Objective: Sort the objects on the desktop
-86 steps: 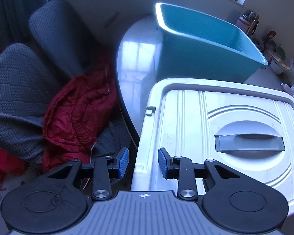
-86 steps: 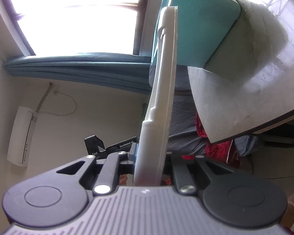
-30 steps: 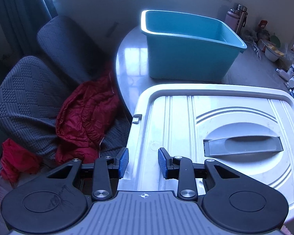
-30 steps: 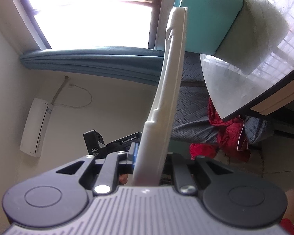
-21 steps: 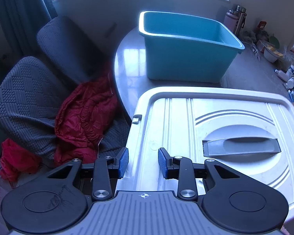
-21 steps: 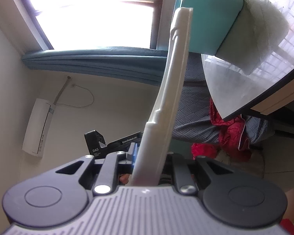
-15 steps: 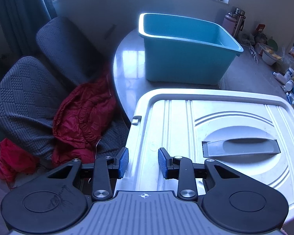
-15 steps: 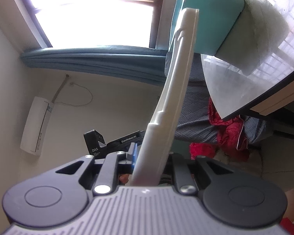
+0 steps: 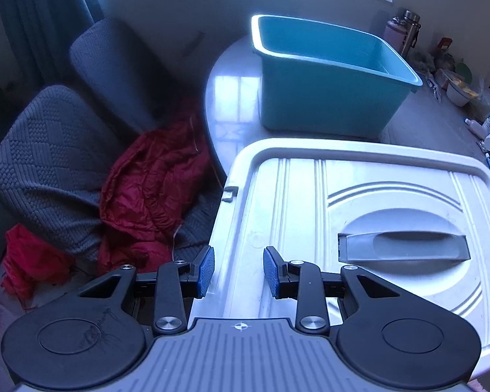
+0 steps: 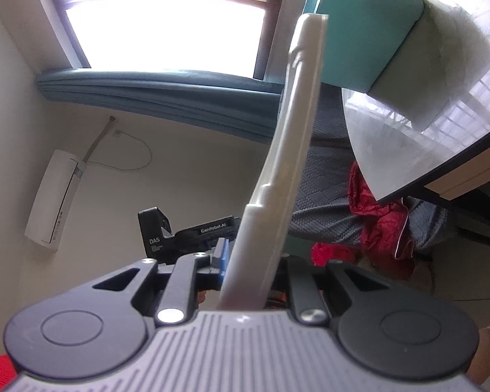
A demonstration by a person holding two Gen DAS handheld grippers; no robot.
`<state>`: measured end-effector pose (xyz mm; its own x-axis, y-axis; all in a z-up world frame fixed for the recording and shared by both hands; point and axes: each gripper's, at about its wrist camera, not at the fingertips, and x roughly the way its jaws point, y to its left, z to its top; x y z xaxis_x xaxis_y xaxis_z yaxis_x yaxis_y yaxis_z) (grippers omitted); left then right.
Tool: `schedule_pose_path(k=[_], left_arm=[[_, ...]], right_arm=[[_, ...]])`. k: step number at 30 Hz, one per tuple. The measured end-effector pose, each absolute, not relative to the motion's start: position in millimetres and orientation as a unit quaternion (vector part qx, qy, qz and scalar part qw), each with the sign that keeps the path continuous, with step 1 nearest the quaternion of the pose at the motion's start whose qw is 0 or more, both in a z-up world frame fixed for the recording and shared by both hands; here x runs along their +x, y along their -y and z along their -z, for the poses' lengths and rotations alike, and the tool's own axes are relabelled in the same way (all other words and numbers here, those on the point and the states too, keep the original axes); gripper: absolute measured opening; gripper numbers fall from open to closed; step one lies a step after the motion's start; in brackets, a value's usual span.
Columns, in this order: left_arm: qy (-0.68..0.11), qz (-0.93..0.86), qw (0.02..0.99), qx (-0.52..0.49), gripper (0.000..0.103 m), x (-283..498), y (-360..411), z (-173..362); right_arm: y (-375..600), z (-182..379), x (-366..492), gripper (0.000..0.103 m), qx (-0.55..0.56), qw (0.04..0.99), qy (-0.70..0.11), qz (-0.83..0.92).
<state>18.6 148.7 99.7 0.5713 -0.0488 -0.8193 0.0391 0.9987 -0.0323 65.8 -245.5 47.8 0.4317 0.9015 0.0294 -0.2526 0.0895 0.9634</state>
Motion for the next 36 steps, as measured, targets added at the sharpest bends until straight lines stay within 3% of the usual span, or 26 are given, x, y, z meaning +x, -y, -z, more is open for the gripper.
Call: schedule_pose_path(k=[36], left_arm=[[-0.424, 0.026, 0.905, -0.016, 0.034, -2, -102, -119]], right_arm=[[282, -72, 69, 0.016, 0.501, 0.669, -0.311, -0.452]])
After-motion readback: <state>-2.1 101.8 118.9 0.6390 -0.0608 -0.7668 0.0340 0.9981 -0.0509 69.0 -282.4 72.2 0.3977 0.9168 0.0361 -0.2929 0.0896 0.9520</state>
